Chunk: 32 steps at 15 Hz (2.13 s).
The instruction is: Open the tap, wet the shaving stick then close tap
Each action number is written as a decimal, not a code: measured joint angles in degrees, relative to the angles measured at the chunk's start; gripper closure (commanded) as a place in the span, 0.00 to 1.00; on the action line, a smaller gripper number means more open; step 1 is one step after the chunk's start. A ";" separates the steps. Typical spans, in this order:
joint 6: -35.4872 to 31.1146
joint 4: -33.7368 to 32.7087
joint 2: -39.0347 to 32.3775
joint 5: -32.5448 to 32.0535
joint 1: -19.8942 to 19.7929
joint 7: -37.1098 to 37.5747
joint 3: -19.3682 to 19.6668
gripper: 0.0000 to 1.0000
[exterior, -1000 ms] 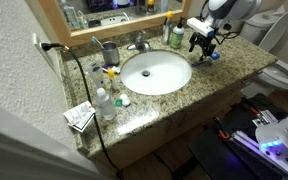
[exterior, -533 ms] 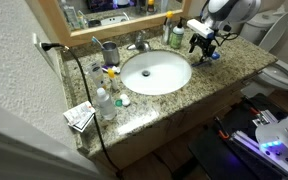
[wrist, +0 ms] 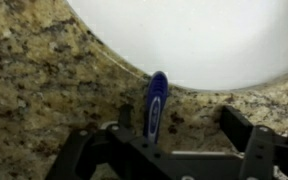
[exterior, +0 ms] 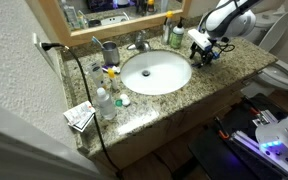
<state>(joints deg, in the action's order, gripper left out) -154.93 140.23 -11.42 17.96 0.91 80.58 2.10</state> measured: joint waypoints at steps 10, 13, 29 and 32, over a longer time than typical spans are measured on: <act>3.99 0.19 1.96 0.01 -0.15 0.52 0.99 1.00; 4.23 0.25 2.08 -0.11 -0.09 0.80 1.05 0.96; 15.35 -0.57 6.57 1.75 6.05 -3.05 -7.38 0.96; 15.33 -2.82 5.66 3.32 6.72 -7.75 -8.84 0.96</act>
<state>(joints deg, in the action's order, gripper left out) -139.60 137.41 -5.76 21.27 7.63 72.82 -6.73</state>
